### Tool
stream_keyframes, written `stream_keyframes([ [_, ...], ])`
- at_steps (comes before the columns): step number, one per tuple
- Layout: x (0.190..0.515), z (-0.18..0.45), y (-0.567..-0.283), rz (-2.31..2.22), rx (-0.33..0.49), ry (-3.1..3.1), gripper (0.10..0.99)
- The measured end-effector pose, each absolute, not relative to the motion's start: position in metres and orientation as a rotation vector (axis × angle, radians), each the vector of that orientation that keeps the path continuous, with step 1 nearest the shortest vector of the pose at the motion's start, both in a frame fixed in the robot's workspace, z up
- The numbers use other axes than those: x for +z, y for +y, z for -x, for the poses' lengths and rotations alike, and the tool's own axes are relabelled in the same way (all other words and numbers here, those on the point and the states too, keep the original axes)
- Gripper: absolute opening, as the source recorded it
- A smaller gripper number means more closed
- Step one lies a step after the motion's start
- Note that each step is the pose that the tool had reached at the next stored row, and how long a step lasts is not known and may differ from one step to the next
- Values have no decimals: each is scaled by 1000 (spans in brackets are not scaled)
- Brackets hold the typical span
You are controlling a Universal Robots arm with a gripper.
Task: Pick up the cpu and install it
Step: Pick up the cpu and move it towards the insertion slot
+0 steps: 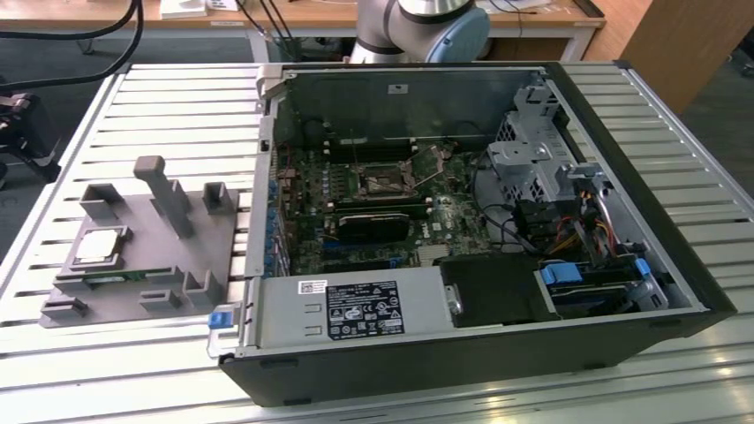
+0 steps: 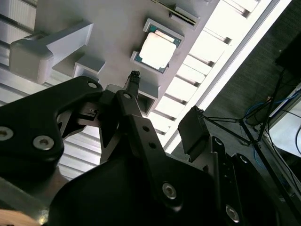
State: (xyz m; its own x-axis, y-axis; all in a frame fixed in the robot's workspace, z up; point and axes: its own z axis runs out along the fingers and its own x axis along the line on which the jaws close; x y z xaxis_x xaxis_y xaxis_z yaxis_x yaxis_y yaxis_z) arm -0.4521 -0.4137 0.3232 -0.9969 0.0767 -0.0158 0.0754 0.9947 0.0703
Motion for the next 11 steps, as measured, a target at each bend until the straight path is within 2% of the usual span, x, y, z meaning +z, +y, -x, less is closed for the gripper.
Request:
stream_keyframes([
  [11, 320, 452, -414, -119, 109, 3119, 612],
])
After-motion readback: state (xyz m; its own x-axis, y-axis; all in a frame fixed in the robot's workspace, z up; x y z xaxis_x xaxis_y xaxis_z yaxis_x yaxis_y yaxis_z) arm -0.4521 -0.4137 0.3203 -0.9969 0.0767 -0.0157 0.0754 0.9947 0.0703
